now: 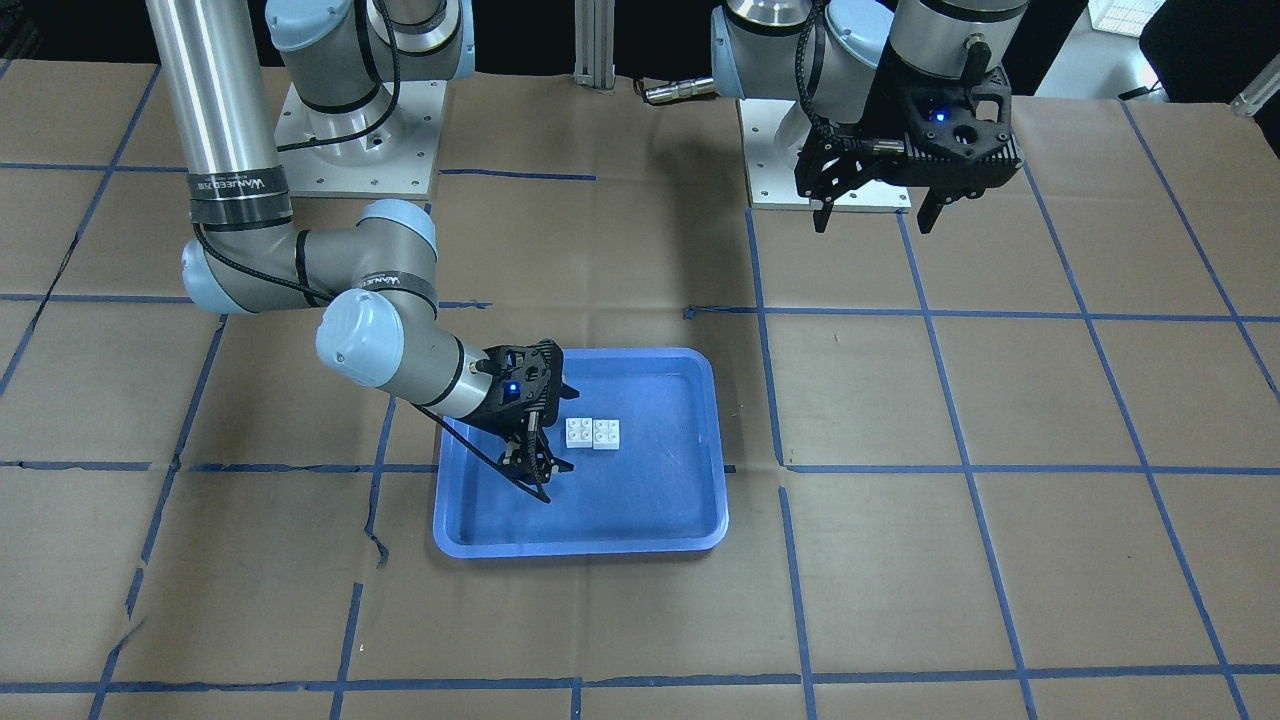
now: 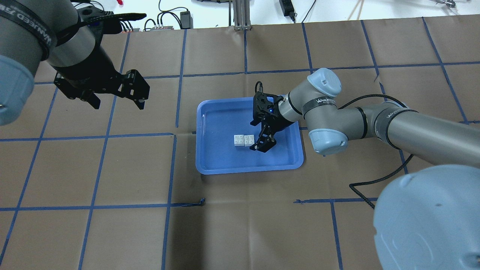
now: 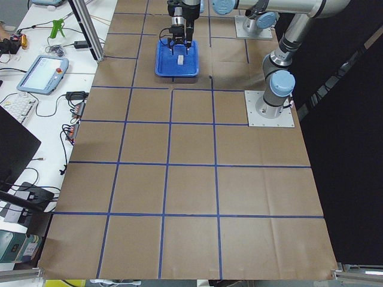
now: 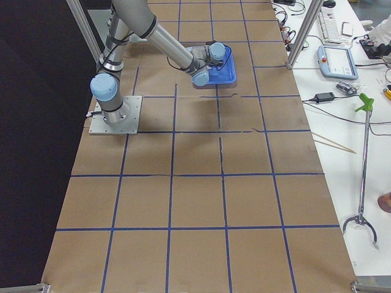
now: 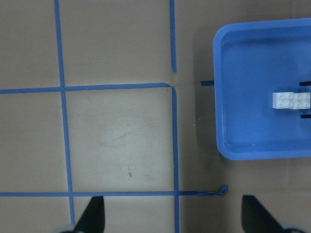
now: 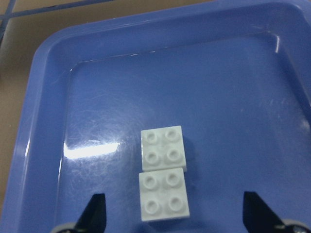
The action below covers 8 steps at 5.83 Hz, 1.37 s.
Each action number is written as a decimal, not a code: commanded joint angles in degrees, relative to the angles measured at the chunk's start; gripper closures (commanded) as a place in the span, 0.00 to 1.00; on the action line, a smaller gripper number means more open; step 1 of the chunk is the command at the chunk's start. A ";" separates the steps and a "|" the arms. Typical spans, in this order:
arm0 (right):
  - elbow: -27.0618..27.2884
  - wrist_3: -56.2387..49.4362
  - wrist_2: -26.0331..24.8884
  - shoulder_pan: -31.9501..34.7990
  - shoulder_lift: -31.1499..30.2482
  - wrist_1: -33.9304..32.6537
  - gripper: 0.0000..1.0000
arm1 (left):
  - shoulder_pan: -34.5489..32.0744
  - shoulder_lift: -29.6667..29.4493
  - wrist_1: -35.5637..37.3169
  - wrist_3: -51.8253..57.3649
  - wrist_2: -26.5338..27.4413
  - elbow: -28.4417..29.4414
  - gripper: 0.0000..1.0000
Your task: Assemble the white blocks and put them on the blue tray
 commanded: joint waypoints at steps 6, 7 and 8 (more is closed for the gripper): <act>-13.13 32.65 -20.45 -4.91 -12.29 25.53 0.00 | 0.09 0.33 -0.16 0.00 0.08 0.01 0.01; -16.74 39.47 -25.09 -6.41 -13.18 28.84 0.00 | 0.09 0.41 -0.07 0.00 0.00 0.01 0.01; -18.26 46.15 -28.44 -7.56 -14.93 31.05 0.00 | 0.09 0.33 -0.07 0.00 0.00 0.01 0.01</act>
